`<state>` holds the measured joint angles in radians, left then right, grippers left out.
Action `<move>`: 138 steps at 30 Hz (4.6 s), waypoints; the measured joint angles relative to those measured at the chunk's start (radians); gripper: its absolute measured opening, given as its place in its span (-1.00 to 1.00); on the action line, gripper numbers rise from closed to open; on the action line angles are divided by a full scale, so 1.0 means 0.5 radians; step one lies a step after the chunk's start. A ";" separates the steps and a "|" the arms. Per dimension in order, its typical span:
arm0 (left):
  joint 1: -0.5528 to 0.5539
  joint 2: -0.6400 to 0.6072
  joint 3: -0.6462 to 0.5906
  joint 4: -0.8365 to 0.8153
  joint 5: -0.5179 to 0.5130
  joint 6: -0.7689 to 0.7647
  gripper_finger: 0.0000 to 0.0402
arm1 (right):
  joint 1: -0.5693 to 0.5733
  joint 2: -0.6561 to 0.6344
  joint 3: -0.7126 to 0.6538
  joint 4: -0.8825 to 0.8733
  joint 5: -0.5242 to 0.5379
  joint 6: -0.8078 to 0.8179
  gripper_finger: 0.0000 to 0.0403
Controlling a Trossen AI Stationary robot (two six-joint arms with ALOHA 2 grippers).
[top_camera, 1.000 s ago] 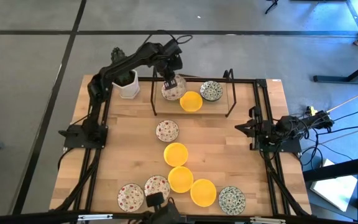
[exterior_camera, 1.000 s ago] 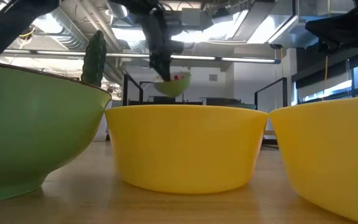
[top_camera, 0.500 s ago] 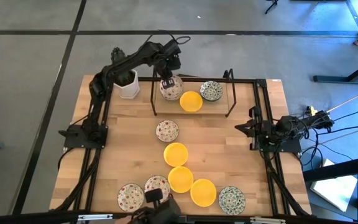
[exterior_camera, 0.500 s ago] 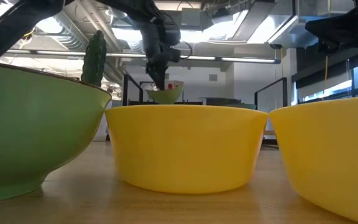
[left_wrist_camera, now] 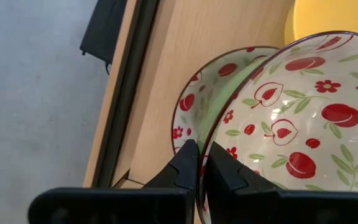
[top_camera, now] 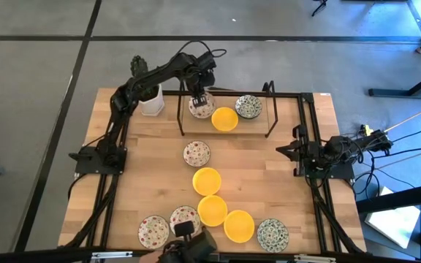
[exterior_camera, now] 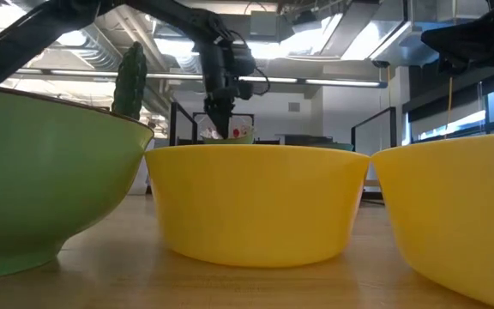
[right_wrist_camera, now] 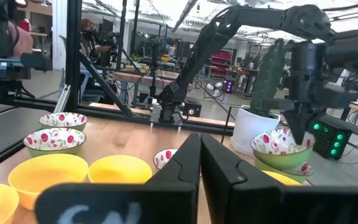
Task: Pick & Place Mini bowls
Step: Stack the white red patterned bowl on top of the white red patterned bowl on the shelf
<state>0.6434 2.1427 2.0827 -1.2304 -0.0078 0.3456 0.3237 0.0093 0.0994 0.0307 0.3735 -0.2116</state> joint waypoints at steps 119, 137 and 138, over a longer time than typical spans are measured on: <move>-1.170 -0.924 -0.590 0.112 -0.400 0.072 -0.99 | 0.000 -0.001 0.000 0.001 -0.001 0.046 -0.93; -1.452 -2.901 -3.592 3.546 -0.162 -0.110 -0.99 | 0.000 -0.001 0.000 0.001 0.000 0.047 -0.93; -1.459 -2.905 -3.634 3.598 -0.226 -0.115 -0.99 | 0.000 -0.001 0.000 0.001 0.000 0.046 -0.93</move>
<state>-0.0861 0.6903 0.2659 0.5684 -0.1206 0.2879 0.3237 0.0090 0.0994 0.0311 0.3736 -0.1886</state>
